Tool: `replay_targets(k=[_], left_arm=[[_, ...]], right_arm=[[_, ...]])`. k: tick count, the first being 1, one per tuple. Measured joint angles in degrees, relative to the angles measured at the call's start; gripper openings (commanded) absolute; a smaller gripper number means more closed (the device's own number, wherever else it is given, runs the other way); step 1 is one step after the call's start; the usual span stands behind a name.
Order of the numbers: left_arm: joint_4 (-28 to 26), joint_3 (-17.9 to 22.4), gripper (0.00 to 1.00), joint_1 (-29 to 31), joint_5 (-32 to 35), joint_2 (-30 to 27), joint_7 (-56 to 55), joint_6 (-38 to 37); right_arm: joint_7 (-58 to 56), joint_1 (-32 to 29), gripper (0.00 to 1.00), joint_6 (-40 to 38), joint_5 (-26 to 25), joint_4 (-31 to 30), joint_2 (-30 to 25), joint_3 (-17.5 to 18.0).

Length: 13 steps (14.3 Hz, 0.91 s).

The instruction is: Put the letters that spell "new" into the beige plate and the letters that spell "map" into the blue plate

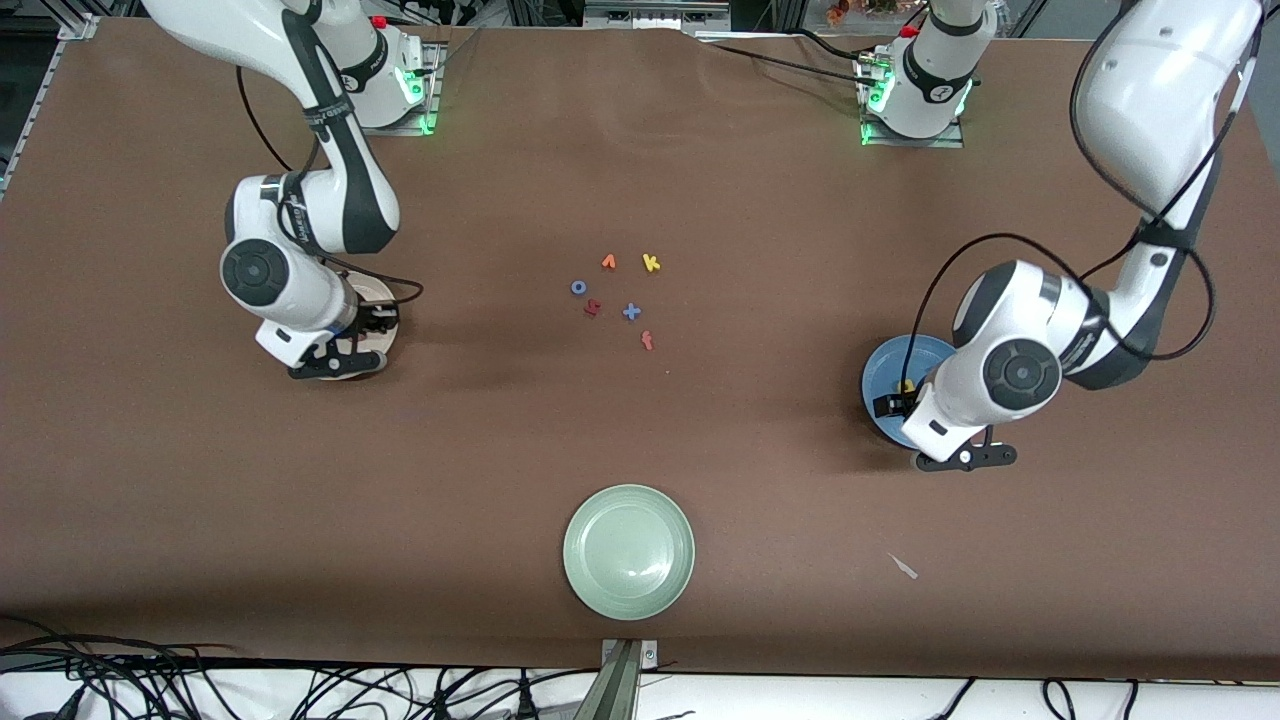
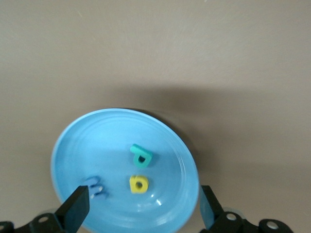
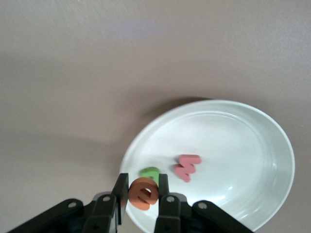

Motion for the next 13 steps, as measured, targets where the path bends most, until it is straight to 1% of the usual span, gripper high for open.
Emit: replay_targets(k=[1, 2, 4, 5, 6, 7, 9, 10, 11, 13], left_arm=[[0.3, -0.9, 1.0, 0.0, 0.0, -2.2, 0.0, -1.6], [0.8, -1.8, 1.0, 0.0, -0.1, -4.3, 0.0, -3.6], [3.1, -3.6, 1.0, 0.0, -1.3, -7.9, 0.1, -8.5], [5.1, -4.3, 1.0, 0.0, -1.8, -9.2, 0.7, -11.9], [7.3, -4.7, 1.0, 0.0, -2.1, -10.0, 2.4, -15.2], [9.5, -4.8, 1.0, 0.0, -2.5, -10.6, 5.1, -17.8], [12.5, -4.2, 1.0, 0.0, -5.5, -12.3, 10.4, -20.2], [13.2, -2.6, 1.0, -0.2, -8.4, -13.9, 12.4, -20.7], [13.2, 0.1, 1.0, -0.9, -12.0, -15.9, 14.6, -20.9], [13.0, 8.6, 1.0, -4.7, -17.3, -19.9, 20.2, -21.7]], right_arm=[[-2.8, 0.0, 0.64, 1.8, 0.0, -2.0, -0.7, -0.8], [-5.3, 0.0, 1.0, 2.8, 0.0, -3.4, -1.1, -1.8], [-7.2, 0.0, 1.0, 2.7, 0.1, -3.8, -1.6, -2.8], [-7.0, 0.0, 1.0, 0.7, 0.1, -2.9, -1.9, -2.8], [-5.8, 0.1, 1.0, -3.5, 0.1, -0.8, -2.3, -2.8], [-3.7, 0.2, 1.0, -9.4, 0.1, 2.6, -2.5, -2.8], [-0.2, 0.5, 1.0, -22.7, 0.1, 11.5, -2.6, -2.6], [0.7, 0.7, 1.0, -28.4, 0.1, 15.9, -2.6, -2.5], [1.2, 0.9, 1.0, -32.5, 0.1, 19.4, -2.6, -2.4], [1.8, 1.0, 1.0, -38.6, 0.1, 23.9, -2.6, -2.4]])
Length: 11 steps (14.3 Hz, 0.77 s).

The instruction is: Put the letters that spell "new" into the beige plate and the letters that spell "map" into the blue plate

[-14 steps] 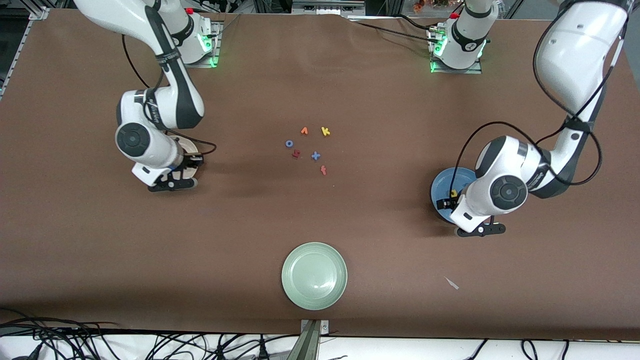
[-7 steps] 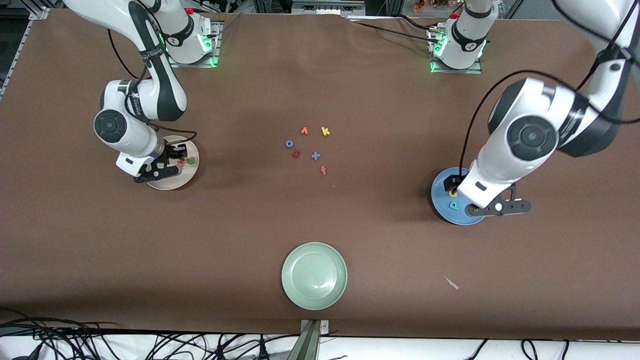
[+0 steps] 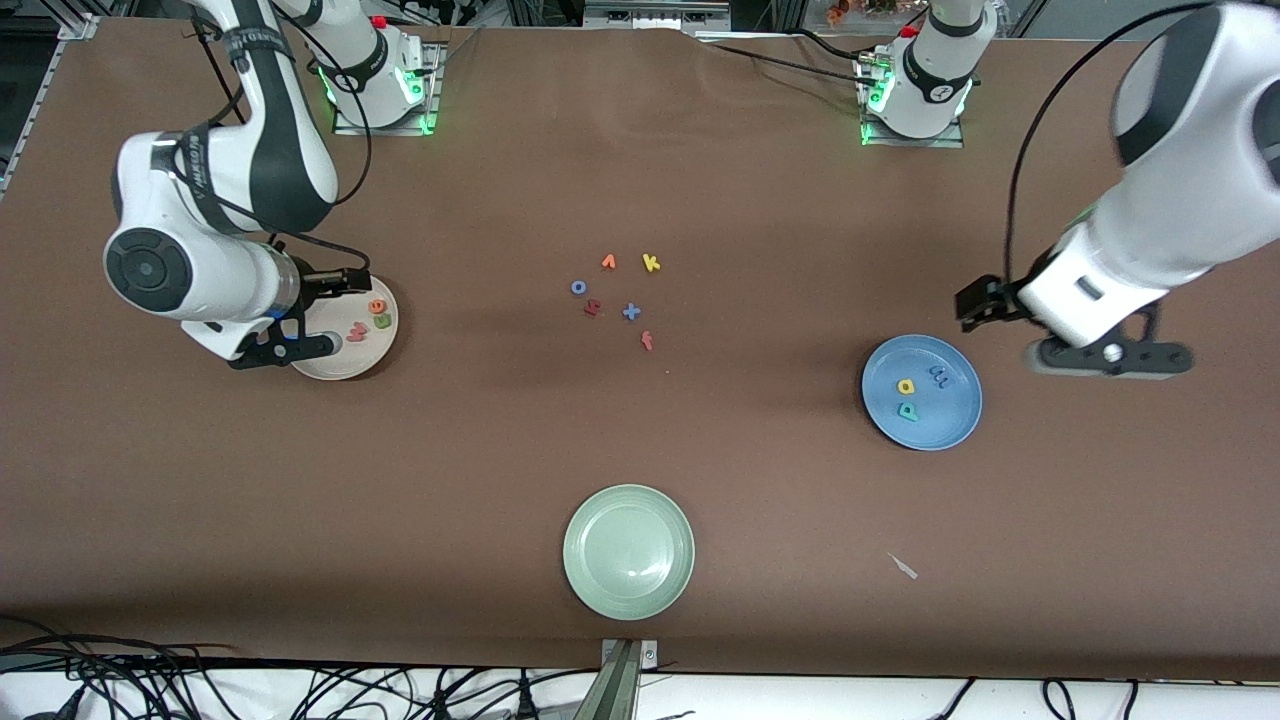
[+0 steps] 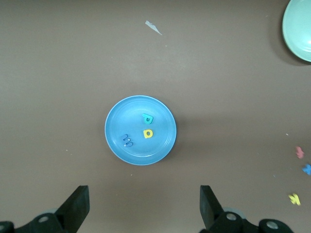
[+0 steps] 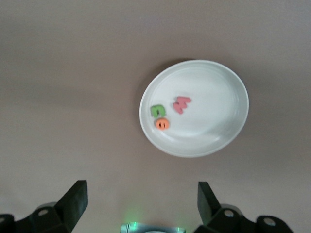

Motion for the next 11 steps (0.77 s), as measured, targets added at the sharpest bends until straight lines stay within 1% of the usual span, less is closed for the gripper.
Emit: replay_targets(k=[1, 2, 4, 6, 8, 9, 10, 11], left_arm=[[-0.5, 4.7, 1.0, -2.7, -1.1, -2.0, 3.7, -0.3], [-1.6, 8.0, 1.0, -4.7, -1.4, -3.6, 6.5, -0.4], [-4.5, 12.6, 1.0, -8.4, -1.6, -6.6, 8.4, -0.3], [-7.6, 17.0, 1.0, -12.3, -1.6, -9.3, 8.5, 1.5], [-10.6, 18.7, 1.0, -13.4, -1.6, -12.8, 8.9, 4.7], [-12.7, 18.9, 1.0, -13.4, -1.6, -15.0, 9.1, 6.1], [-14.5, 19.1, 1.0, -13.4, -1.6, -17.0, 9.2, 6.9], [-15.8, 19.2, 1.0, -13.4, -1.6, -18.5, 9.2, 7.2]], right_arm=[[0.0, 0.0, 1.0, -3.1, 0.0, 2.0, 0.0, 0.0], [0.0, 0.0, 1.0, -5.8, 0.0, 3.9, 0.1, -0.1], [0.1, 0.0, 1.0, -10.2, 0.0, 7.6, 0.1, -0.1], [0.1, 0.0, 1.0, -13.2, 0.0, 10.9, 0.1, -0.1], [0.1, -0.2, 1.0, -13.7, 0.0, 12.6, 0.1, 0.1], [0.1, -1.1, 1.0, -13.6, 0.0, 13.1, -0.1, 0.9], [0.1, -3.0, 1.0, -13.4, 0.0, 13.5, -0.3, 2.9], [0.1, -5.9, 1.0, -13.1, -0.1, 13.9, -0.7, 5.6]])
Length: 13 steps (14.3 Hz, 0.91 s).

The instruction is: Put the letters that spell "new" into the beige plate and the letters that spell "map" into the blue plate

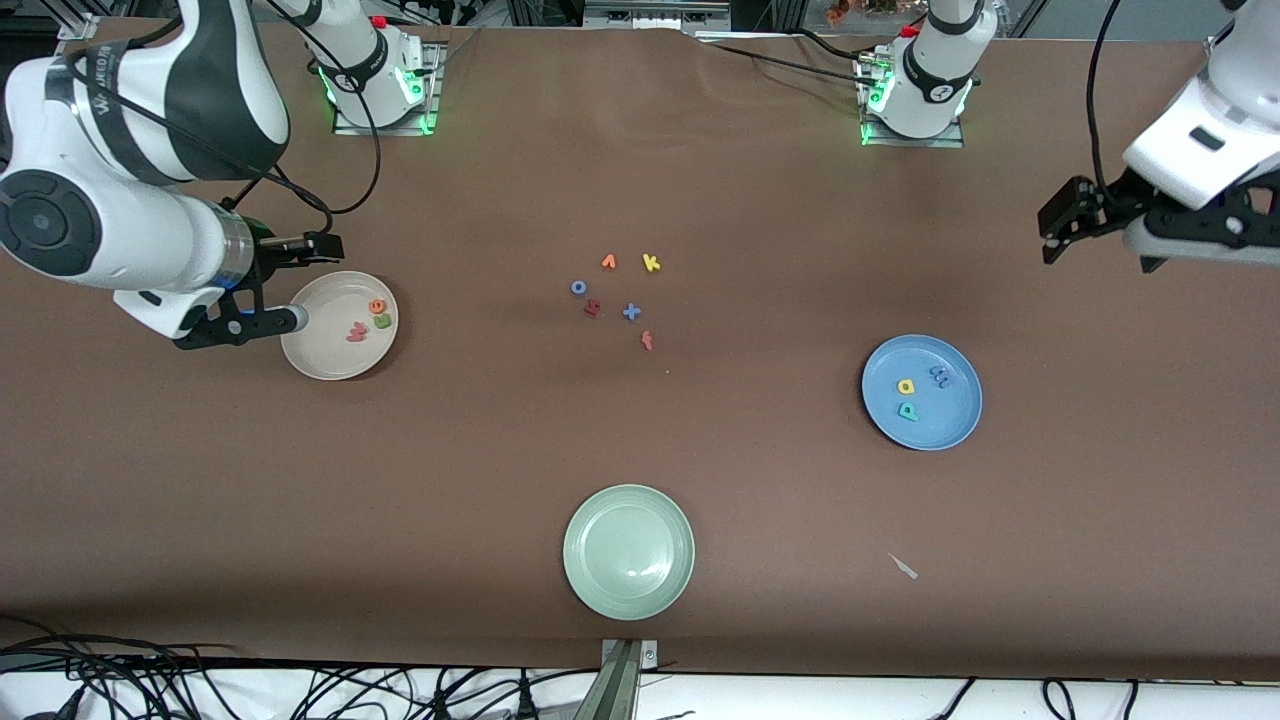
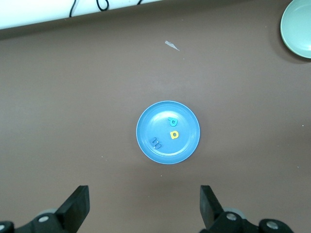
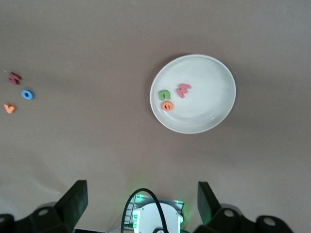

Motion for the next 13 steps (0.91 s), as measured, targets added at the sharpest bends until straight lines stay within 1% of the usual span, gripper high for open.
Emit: replay_targets(k=[2, 4, 6, 9, 13], left_arm=[[-1.6, 0.5, 1.0, 0.4, -2.5, -1.3, 0.0, 0.1], [-2.3, 0.8, 1.0, 1.8, -5.1, -1.0, 0.0, 0.1], [-2.3, 1.0, 1.0, 2.6, -5.4, -0.3, 0.0, 0.6], [-1.5, 0.9, 1.0, 2.6, -5.4, 0.3, 0.0, 0.4], [2.4, 0.8, 1.0, 2.6, -5.4, 2.4, -0.2, -3.0]], right_arm=[[0.0, -6.0, 1.0, 0.4, -0.9, 0.1, -1.5, 5.4], [-0.1, -10.3, 1.0, 0.9, -3.4, 0.1, -3.3, 9.5], [0.0, -14.3, 1.0, 2.1, -4.6, 0.1, -5.2, 13.6], [0.0, -17.8, 1.0, 4.3, -4.9, -0.1, -7.2, 15.7], [0.0, -23.2, 1.0, 6.1, -4.9, -0.7, -8.1, 18.9]])
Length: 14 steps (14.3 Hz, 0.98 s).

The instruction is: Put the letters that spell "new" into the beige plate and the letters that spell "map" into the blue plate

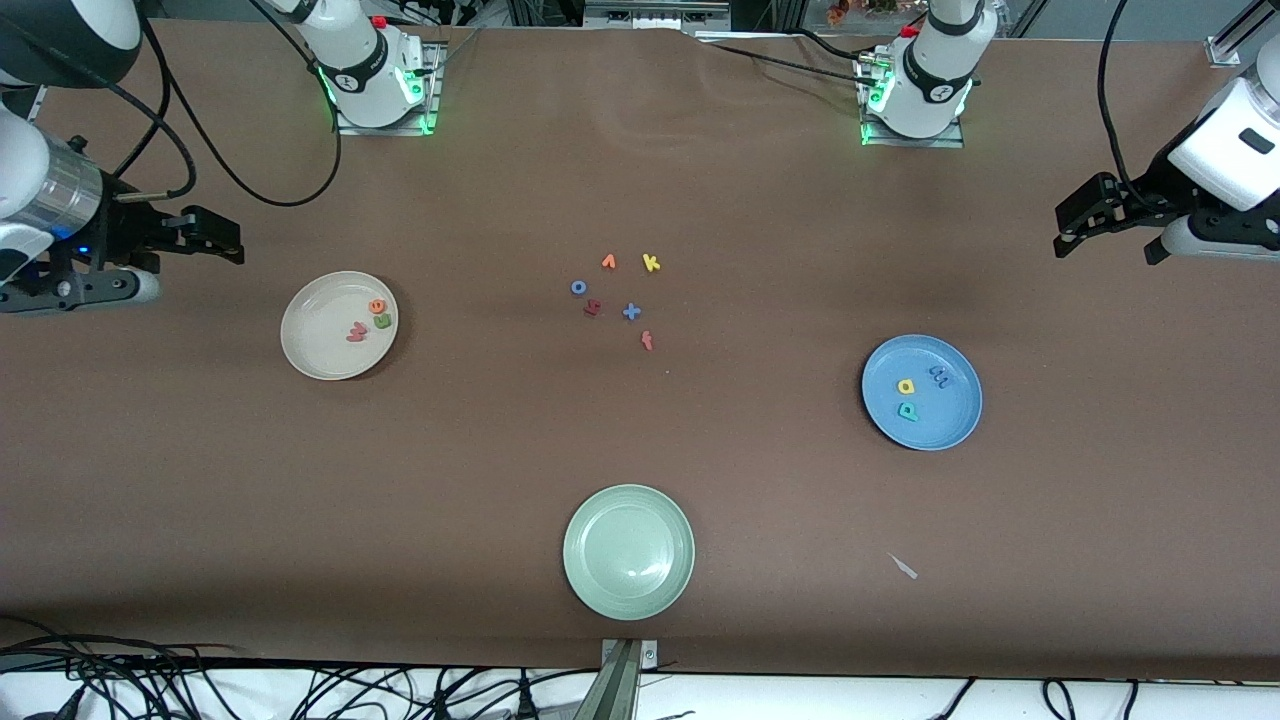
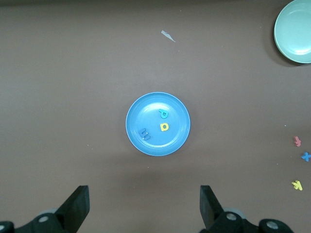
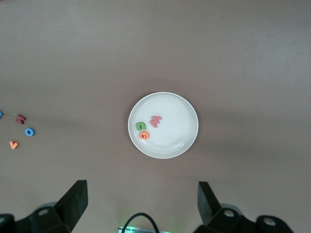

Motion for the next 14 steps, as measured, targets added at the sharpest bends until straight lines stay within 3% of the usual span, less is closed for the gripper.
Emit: replay_targets(k=[14], left_arm=[[0.9, -0.4, 1.0, -0.2, 0.0, 0.7, -3.3, -1.9]], right_arm=[[0.0, -2.3, 1.0, 2.0, -1.1, -0.4, -0.2, 1.0]])
